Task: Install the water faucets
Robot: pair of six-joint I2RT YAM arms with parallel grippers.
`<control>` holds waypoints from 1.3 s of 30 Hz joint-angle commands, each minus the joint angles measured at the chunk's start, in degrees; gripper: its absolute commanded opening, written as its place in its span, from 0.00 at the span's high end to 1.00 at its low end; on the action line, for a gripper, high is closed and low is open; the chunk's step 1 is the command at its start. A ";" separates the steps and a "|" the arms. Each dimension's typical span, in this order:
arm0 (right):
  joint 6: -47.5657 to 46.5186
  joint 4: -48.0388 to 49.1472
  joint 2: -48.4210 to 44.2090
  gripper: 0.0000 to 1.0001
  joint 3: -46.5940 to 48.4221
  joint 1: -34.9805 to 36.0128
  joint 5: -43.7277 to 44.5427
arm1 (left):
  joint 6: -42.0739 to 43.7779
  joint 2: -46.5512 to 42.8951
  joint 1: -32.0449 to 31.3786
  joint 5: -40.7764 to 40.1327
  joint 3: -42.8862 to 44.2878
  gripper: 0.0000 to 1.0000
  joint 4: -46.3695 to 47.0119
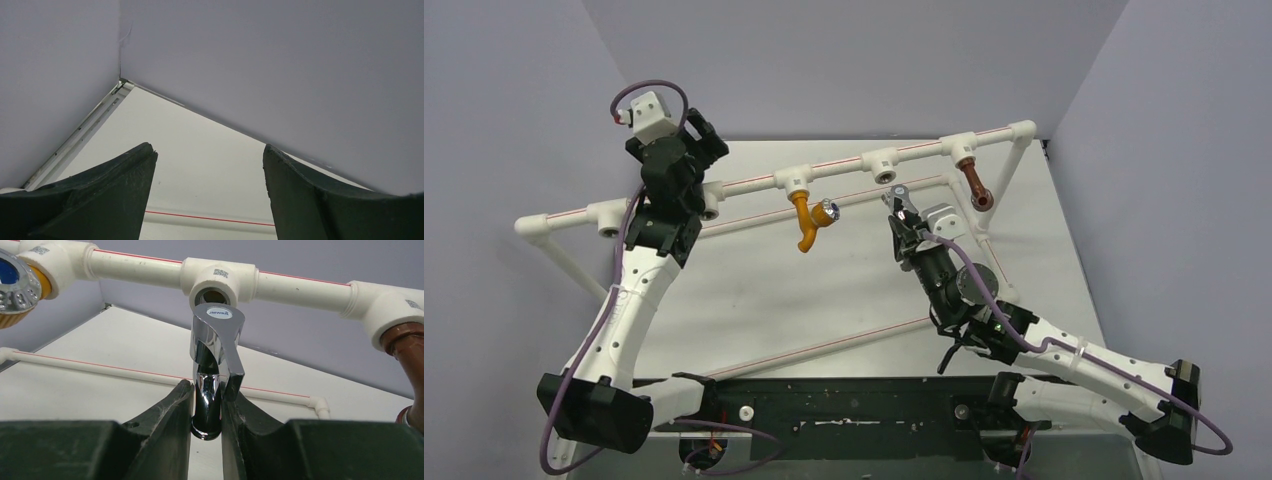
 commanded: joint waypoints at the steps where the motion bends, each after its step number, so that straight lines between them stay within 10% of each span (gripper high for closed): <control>1: -2.11 7.71 0.25 1.00 4.26 0.66 1.78 | -3.33 3.43 -0.98 -1.65 -5.75 0.24 -15.46; 39: -8.79 16.37 7.02 1.00 6.81 2.46 7.18 | -6.10 4.66 -1.35 -3.87 -5.43 0.24 -16.61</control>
